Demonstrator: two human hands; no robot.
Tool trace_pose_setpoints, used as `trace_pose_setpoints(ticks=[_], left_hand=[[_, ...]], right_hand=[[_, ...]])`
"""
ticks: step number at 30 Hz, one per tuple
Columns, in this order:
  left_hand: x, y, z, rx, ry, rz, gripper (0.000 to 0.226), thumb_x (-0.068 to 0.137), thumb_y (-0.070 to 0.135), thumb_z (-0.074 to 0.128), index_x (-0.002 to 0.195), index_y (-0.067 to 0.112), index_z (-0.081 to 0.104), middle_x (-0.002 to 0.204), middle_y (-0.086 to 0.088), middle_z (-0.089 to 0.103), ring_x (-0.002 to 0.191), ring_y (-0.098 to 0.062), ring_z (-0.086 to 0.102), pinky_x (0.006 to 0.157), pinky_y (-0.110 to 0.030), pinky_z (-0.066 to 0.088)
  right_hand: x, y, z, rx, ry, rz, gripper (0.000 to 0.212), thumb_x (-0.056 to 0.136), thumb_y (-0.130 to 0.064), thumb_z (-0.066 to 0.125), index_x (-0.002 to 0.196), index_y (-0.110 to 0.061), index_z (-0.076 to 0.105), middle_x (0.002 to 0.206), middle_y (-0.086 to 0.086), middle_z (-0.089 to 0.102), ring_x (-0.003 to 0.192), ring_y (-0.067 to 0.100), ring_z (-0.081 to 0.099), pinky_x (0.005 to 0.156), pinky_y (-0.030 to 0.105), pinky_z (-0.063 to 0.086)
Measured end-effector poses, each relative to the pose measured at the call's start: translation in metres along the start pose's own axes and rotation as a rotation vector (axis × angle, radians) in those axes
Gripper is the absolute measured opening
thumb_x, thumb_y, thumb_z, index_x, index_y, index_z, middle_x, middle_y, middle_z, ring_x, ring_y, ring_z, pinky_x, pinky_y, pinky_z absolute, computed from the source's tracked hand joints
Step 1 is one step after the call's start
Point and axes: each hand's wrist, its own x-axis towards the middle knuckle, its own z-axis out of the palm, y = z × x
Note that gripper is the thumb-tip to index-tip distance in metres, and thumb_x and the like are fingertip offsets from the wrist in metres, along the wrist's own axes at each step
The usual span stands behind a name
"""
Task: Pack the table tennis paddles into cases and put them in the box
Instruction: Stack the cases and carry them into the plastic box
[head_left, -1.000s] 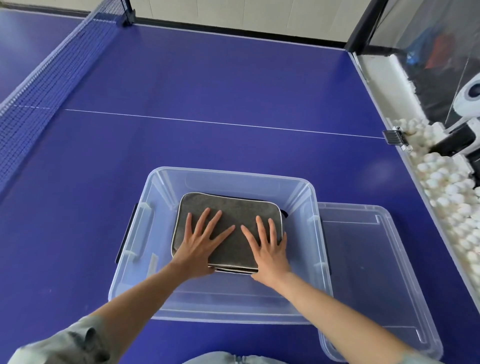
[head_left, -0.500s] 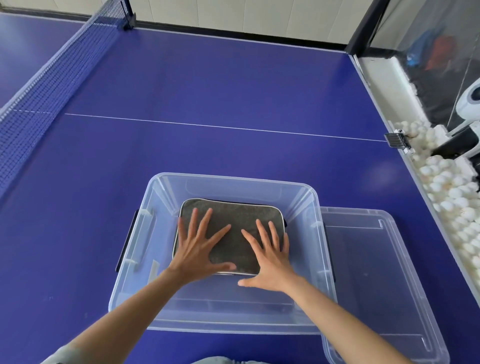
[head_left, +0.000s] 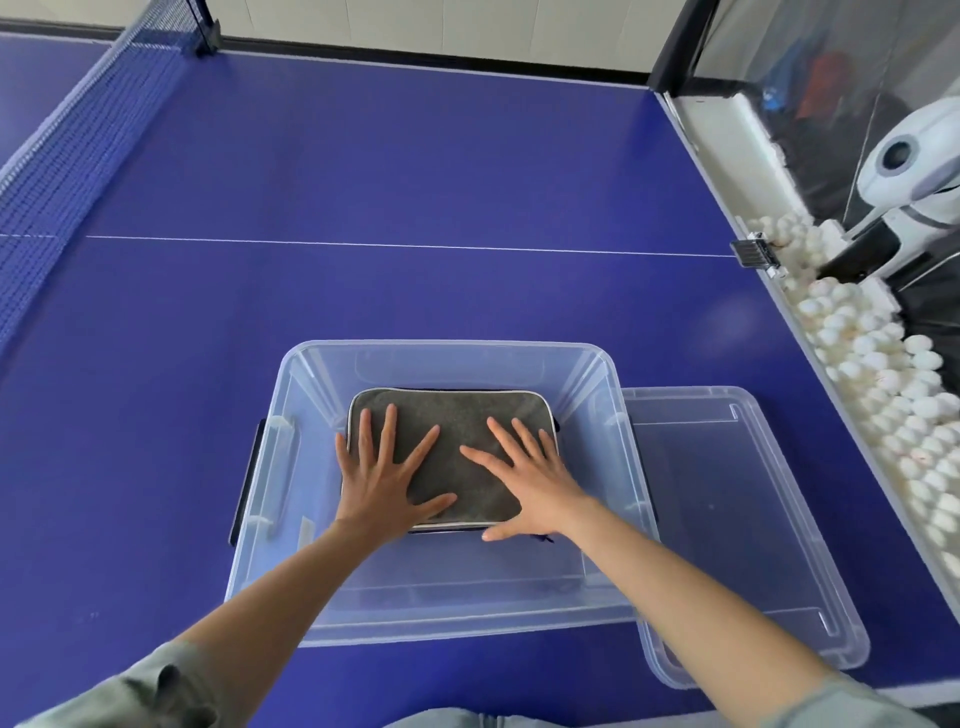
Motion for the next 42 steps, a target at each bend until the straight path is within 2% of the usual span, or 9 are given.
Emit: trace_pose_setpoints(ticks=[5, 9, 12, 16, 23, 30, 33, 37, 42], left_hand=[[0.017, 0.021, -0.034, -0.046, 0.1, 0.11, 0.078, 0.088, 0.069, 0.007, 0.128, 0.025, 0.057, 0.133, -0.023, 0.051, 0.12, -0.047, 0.049, 0.094, -0.062, 0.039], [0.044, 0.075, -0.074, -0.041, 0.256, 0.301, 0.066, 0.093, 0.058, 0.016, 0.121, 0.021, 0.064, 0.124, -0.018, 0.06, 0.115, -0.043, 0.055, 0.092, -0.055, 0.044], [0.063, 0.138, -0.101, -0.117, 0.238, 0.353, 0.064, 0.088, 0.057, 0.023, 0.131, 0.022, 0.055, 0.133, -0.018, 0.054, 0.125, -0.045, 0.045, 0.102, -0.058, 0.033], [0.078, 0.24, -0.107, -0.046, 0.174, 0.372, 0.06, 0.094, 0.058, 0.025, 0.148, 0.032, 0.019, 0.157, -0.008, 0.018, 0.145, -0.033, 0.005, 0.116, -0.048, 0.004], [0.053, 0.374, -0.014, -0.15, 0.0, 0.172, 0.057, 0.097, 0.048, 0.031, 0.149, 0.032, 0.013, 0.158, -0.004, 0.009, 0.146, -0.027, -0.002, 0.117, -0.04, 0.001], [0.019, 0.363, 0.055, -0.072, -0.045, -0.114, 0.066, 0.095, 0.038, 0.048, 0.149, 0.025, 0.013, 0.157, -0.018, 0.004, 0.144, -0.04, 0.001, 0.116, -0.048, 0.011], [0.014, 0.356, 0.066, -0.077, -0.145, -0.244, 0.072, 0.096, 0.045, 0.04, 0.149, 0.027, -0.006, 0.156, -0.017, -0.015, 0.144, -0.039, -0.007, 0.117, -0.044, 0.007], [0.013, 0.355, 0.077, -0.202, -0.235, -0.313, 0.08, 0.094, 0.045, 0.046, 0.149, 0.026, -0.009, 0.153, -0.019, -0.022, 0.143, -0.039, -0.008, 0.116, -0.043, 0.015], [0.022, 0.359, 0.076, -0.304, -0.179, -0.364, 0.078, 0.09, 0.04, 0.057, 0.149, 0.025, 0.01, 0.156, -0.02, -0.006, 0.143, -0.037, 0.0, 0.111, -0.046, 0.024]], right_hand=[[-0.018, 0.009, -0.052, 0.105, 0.381, 0.065, 0.054, 0.094, -0.049, 0.042, 0.139, -0.02, 0.043, 0.155, 0.009, 0.023, 0.145, 0.027, 0.014, 0.119, 0.045, 0.011], [-0.045, 0.047, -0.073, 0.055, 0.523, 0.172, 0.065, 0.087, -0.054, 0.022, 0.134, -0.019, 0.051, 0.148, 0.015, 0.038, 0.139, 0.034, 0.031, 0.114, 0.049, 0.019], [-0.076, 0.092, -0.08, 0.048, 0.492, 0.306, 0.065, 0.09, -0.055, 0.02, 0.141, -0.02, 0.04, 0.153, 0.014, 0.028, 0.142, 0.033, 0.023, 0.116, 0.047, 0.015], [-0.12, 0.164, -0.066, 0.049, 0.39, 0.441, 0.056, 0.098, -0.048, 0.028, 0.149, -0.027, 0.019, 0.158, 0.008, 0.012, 0.145, 0.029, 0.012, 0.119, 0.042, 0.009], [-0.184, 0.273, 0.006, 0.033, 0.355, 0.478, 0.057, 0.097, -0.046, 0.029, 0.149, -0.021, 0.021, 0.156, 0.013, 0.018, 0.142, 0.035, 0.018, 0.115, 0.049, 0.016], [-0.203, 0.307, 0.082, 0.042, 0.157, 0.556, 0.061, 0.1, -0.042, 0.028, 0.15, -0.025, -0.003, 0.157, 0.022, 0.001, 0.145, 0.037, 0.002, 0.118, 0.043, 0.012], [-0.2, 0.307, 0.099, 0.085, 0.103, 0.565, 0.062, 0.1, -0.042, 0.027, 0.15, -0.025, -0.006, 0.156, 0.024, -0.003, 0.145, 0.038, 0.002, 0.117, 0.042, 0.014], [-0.193, 0.305, 0.108, 0.25, 0.177, 0.596, 0.058, 0.1, -0.036, 0.033, 0.15, -0.024, 0.006, 0.156, 0.024, -0.004, 0.142, 0.04, 0.011, 0.113, 0.042, 0.023], [-0.18, 0.305, 0.107, 0.495, 0.375, 0.689, 0.051, 0.095, -0.017, 0.052, 0.143, -0.017, 0.036, 0.154, 0.021, 0.015, 0.135, 0.042, 0.021, 0.108, 0.046, 0.028]])
